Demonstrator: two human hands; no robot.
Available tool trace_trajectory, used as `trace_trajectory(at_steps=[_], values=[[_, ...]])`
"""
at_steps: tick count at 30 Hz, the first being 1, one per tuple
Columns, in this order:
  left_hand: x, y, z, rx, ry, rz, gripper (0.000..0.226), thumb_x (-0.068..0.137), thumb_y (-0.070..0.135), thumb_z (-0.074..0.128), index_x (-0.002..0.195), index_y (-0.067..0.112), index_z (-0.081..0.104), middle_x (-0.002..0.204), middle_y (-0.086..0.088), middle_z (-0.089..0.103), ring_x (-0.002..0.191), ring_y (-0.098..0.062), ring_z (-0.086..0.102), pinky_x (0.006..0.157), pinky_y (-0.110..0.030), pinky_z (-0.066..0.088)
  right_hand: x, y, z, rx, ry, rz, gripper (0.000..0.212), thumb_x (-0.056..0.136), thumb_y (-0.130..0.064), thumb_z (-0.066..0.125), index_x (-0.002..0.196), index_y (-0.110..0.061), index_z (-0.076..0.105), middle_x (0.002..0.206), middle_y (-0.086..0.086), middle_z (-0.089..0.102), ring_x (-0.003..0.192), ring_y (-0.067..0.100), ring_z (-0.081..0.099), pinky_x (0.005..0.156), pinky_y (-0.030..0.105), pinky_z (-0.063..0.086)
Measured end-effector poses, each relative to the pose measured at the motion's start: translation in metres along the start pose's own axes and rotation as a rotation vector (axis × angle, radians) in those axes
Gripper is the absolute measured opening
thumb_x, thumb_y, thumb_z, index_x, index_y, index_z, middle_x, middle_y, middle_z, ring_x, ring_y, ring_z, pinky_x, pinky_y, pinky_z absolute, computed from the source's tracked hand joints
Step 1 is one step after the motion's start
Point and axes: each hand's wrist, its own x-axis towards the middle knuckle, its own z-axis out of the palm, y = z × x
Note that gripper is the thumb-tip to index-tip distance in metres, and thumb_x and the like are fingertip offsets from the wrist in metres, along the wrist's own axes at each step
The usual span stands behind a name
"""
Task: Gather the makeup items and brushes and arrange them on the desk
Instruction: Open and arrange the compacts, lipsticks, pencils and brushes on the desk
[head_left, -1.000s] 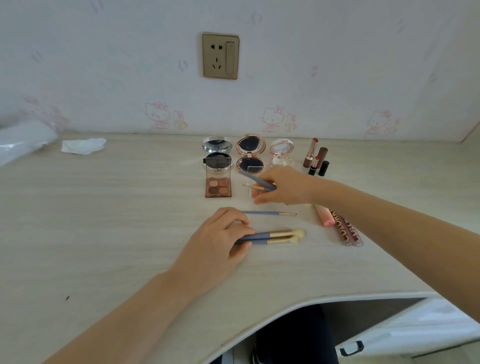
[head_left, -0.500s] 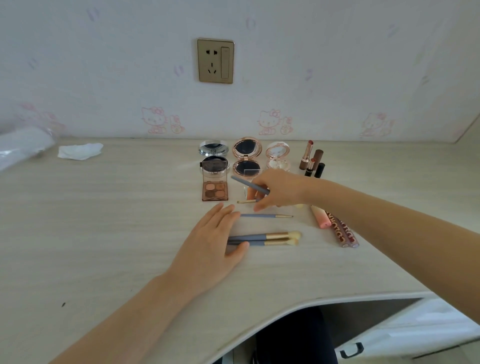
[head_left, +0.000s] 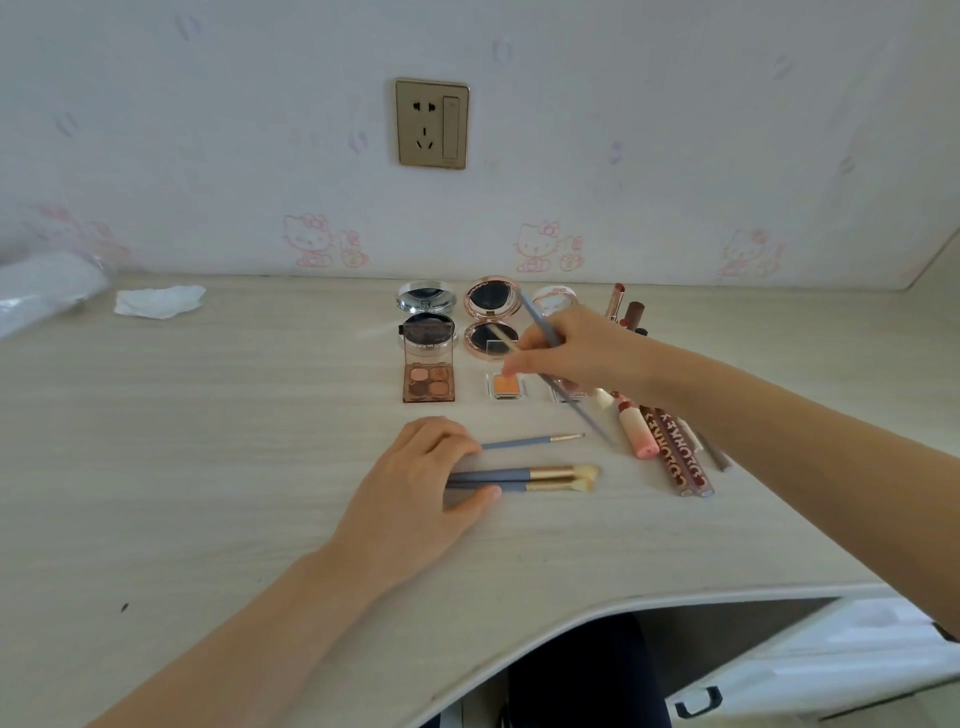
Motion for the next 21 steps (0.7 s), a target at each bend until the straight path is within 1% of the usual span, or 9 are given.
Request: trace_trajectory(at_steps=[2, 3, 6, 8, 11, 13, 15, 18, 21], values=[[0.003, 0.003, -0.005, -0.078, 0.007, -0.025, 0.038, 0.084, 0.043, 0.065, 0.113, 0.019, 0.063, 0.117, 0.012, 0.054, 0.116, -0.002, 0.042, 0.096, -0.002, 0.025, -0.005, -0.001, -0.003, 0.108, 0.008, 0.014, 0.030, 0.083, -0.029, 0.071, 0.056, -0.022, 0.059, 0.051, -0.009, 0.049, 0.047, 0.005, 0.043, 0.051, 0.021, 0.041], [0.006, 0.004, -0.007, -0.121, 0.013, -0.045, 0.038, 0.085, 0.044, 0.063, 0.115, 0.021, 0.063, 0.117, 0.014, 0.054, 0.116, 0.001, 0.043, 0.096, -0.001, 0.024, -0.008, -0.001, -0.004, 0.136, -0.005, 0.012, 0.029, 0.084, -0.028, 0.071, 0.057, -0.021, 0.062, 0.051, -0.011, 0.054, 0.047, 0.004, 0.045, 0.050, 0.020, 0.041], [0.015, 0.009, -0.011, -0.251, 0.019, -0.140, 0.036, 0.087, 0.048, 0.058, 0.117, 0.028, 0.062, 0.115, 0.021, 0.059, 0.111, 0.007, 0.048, 0.091, -0.008, 0.034, -0.014, -0.001, -0.004, 0.197, -0.044, 0.020, 0.018, 0.084, -0.027, 0.070, 0.079, -0.011, 0.074, 0.064, -0.008, 0.066, 0.054, 0.004, 0.050, 0.051, 0.020, 0.043], [0.021, 0.012, -0.011, -0.337, 0.015, -0.194, 0.027, 0.089, 0.042, 0.059, 0.112, 0.030, 0.063, 0.103, 0.021, 0.066, 0.103, 0.008, 0.056, 0.080, -0.009, 0.039, -0.015, 0.000, -0.004, 0.271, -0.033, 0.046, 0.020, 0.084, -0.026, 0.072, 0.087, -0.007, 0.075, 0.071, -0.004, 0.069, 0.057, 0.006, 0.050, 0.052, 0.022, 0.042], [0.029, 0.015, -0.011, -0.399, 0.060, -0.196, 0.010, 0.089, 0.024, 0.063, 0.094, 0.033, 0.064, 0.082, 0.020, 0.071, 0.092, 0.003, 0.063, 0.077, -0.007, 0.041, -0.019, 0.003, -0.006, 0.401, -0.021, 0.109, 0.022, 0.084, -0.024, 0.072, 0.092, -0.004, 0.074, 0.074, 0.001, 0.071, 0.056, 0.007, 0.049, 0.051, 0.020, 0.041], [0.033, 0.013, -0.012, -0.384, 0.085, -0.169, 0.020, 0.088, 0.016, 0.063, 0.086, 0.037, 0.064, 0.077, 0.021, 0.070, 0.083, 0.002, 0.064, 0.071, -0.004, 0.040, -0.022, 0.006, -0.009, 0.442, -0.009, 0.146, 0.025, 0.085, -0.025, 0.071, 0.100, -0.005, 0.071, 0.075, 0.003, 0.070, 0.057, 0.009, 0.050, 0.049, 0.020, 0.041], [0.036, 0.008, -0.013, -0.338, 0.078, -0.164, 0.021, 0.087, 0.014, 0.064, 0.085, 0.035, 0.066, 0.075, 0.021, 0.069, 0.079, 0.002, 0.063, 0.069, -0.005, 0.041, -0.027, 0.010, -0.013, 0.452, 0.028, 0.176, 0.026, 0.087, -0.031, 0.068, 0.104, -0.011, 0.066, 0.076, 0.003, 0.068, 0.060, 0.011, 0.052, 0.049, 0.022, 0.041], [0.041, -0.007, -0.012, -0.226, 0.042, -0.179, 0.014, 0.086, 0.016, 0.065, 0.091, 0.028, 0.070, 0.076, 0.017, 0.070, 0.079, -0.001, 0.063, 0.078, -0.020, 0.049, -0.036, 0.015, -0.021, 0.409, 0.111, 0.213, 0.029, 0.093, -0.041, 0.056, 0.112, -0.019, 0.055, 0.089, 0.006, 0.065, 0.060, 0.011, 0.055, 0.052, 0.026, 0.042], [0.047, -0.017, -0.011, -0.140, 0.004, -0.170, 0.013, 0.086, 0.020, 0.064, 0.092, 0.029, 0.071, 0.082, 0.012, 0.069, 0.080, -0.001, 0.062, 0.079, -0.025, 0.050, -0.048, 0.017, -0.020, 0.314, 0.148, 0.215, 0.014, 0.098, -0.038, 0.038, 0.106, -0.028, 0.043, 0.097, 0.009, 0.066, 0.065, 0.014, 0.057, 0.054, 0.028, 0.040]])
